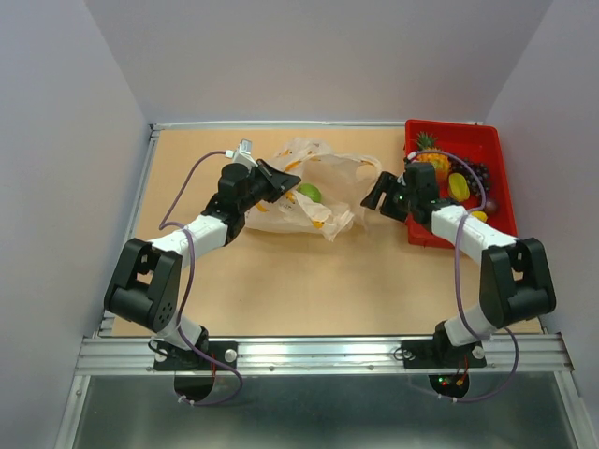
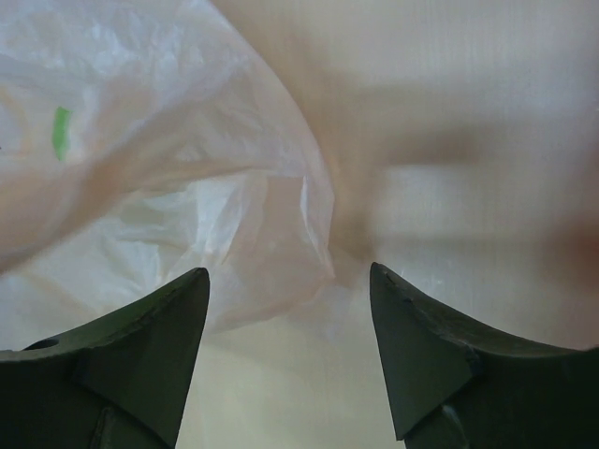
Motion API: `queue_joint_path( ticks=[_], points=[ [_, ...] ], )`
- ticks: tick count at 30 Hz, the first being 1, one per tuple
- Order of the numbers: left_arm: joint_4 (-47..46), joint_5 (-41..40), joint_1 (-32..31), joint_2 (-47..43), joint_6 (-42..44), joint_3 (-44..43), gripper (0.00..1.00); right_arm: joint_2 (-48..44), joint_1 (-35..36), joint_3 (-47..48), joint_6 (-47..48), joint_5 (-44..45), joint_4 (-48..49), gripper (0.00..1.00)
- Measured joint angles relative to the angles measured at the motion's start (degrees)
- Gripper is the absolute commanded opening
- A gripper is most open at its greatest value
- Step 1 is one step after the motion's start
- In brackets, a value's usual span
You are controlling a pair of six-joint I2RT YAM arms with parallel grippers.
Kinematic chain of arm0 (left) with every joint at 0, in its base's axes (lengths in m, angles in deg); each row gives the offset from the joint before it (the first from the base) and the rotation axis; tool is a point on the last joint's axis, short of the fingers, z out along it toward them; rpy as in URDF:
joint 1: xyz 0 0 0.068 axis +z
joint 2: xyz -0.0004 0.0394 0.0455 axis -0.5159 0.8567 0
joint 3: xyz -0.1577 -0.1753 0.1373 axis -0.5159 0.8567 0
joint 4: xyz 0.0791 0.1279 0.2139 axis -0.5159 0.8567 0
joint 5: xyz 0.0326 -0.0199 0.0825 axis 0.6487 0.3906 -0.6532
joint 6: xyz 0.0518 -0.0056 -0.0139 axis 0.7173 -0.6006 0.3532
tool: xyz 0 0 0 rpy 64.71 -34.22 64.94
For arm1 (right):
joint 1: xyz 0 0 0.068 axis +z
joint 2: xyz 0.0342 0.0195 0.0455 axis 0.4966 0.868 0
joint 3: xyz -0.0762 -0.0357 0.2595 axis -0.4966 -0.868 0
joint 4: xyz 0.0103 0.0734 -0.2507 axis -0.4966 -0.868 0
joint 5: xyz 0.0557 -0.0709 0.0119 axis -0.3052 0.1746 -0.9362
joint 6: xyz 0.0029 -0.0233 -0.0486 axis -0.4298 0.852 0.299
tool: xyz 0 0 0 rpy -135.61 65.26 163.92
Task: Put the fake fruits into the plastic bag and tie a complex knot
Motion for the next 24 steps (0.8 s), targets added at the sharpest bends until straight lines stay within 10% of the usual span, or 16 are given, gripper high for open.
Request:
queue_joint_path(
  ticks=[10,13,17,24],
  points=[
    [-2.21,0.96,0.00,1.92,-0.74,0.00,0.00,12.35,0.83,-5.95,-3.80,-3.74,16.96,0.67],
    [-2.32,1.51,0.00,3.13,-1.01,0.00,0.00,14.80,1.57,-5.90,-5.49,-5.51,22.18,0.49],
    [-2.67,1.86,0.00,3.15,-0.81,0.00,0.00,18.16,1.60,-5.27,-9.14,-9.81,25.16,0.00],
    [-1.92,2.36,0.17,1.31,4.13,1.84,0.00,14.25,0.07,-2.89,-10.91,-15.74,18.71,0.00]
  ],
)
